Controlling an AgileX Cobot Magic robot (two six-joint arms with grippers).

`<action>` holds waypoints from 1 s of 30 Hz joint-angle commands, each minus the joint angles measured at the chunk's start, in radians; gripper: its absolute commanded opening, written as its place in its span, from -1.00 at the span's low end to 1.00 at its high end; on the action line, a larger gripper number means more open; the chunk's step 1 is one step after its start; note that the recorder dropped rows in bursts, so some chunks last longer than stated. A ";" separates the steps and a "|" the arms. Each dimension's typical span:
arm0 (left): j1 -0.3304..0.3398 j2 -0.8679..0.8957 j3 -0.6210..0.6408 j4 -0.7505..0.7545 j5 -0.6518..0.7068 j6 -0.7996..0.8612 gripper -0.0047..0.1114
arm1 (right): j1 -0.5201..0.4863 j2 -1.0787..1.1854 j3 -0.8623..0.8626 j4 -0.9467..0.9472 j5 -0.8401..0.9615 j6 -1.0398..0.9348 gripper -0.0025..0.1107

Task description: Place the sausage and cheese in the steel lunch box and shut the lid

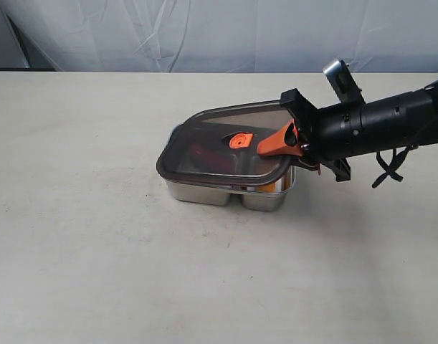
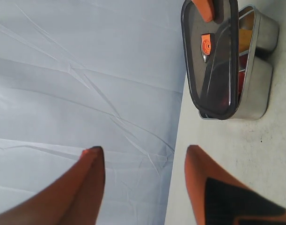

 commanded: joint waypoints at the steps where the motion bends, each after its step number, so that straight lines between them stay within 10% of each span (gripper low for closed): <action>1: -0.007 -0.006 -0.001 -0.004 -0.015 -0.011 -0.05 | -0.006 0.005 -0.007 -0.117 -0.141 -0.004 -0.97; 30: -0.007 -0.006 -0.001 -0.006 -0.015 -0.011 -0.05 | -0.006 0.136 -0.152 -0.246 -0.111 0.045 -0.97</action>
